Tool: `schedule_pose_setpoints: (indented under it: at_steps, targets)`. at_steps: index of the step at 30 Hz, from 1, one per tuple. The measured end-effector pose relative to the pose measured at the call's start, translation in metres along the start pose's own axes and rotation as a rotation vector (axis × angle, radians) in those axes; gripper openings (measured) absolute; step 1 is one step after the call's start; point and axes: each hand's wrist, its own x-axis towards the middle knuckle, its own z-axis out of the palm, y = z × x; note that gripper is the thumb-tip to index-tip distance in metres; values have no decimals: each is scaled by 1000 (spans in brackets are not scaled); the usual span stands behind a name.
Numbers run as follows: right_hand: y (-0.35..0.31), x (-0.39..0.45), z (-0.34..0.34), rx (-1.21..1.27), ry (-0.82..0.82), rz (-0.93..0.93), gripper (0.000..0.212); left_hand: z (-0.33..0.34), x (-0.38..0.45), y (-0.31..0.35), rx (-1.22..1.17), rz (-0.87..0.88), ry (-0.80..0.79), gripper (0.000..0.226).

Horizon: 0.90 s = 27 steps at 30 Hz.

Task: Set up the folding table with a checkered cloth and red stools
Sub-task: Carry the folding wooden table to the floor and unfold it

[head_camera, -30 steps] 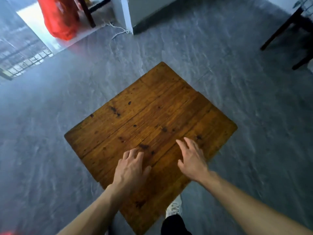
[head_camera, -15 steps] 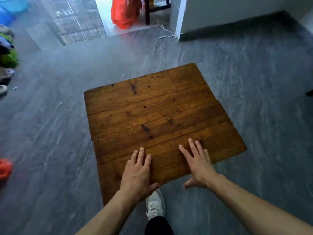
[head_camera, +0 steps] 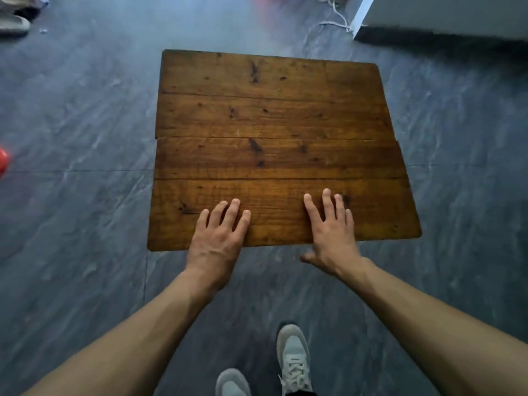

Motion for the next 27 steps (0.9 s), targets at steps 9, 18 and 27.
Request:
schedule_pose_setpoints:
  at_steps: [9,18,27]
  targets:
    - [79,4,21,-184,198,-260,104,11,5,10,-10,-58,110,64]
    - [83,8,24,-109,260,-284,95,5,6,17,-32,-99,170,57]
    - [86,-22,-5,-54,239,-318,88,-26,-21,24,-46,-123,194,63]
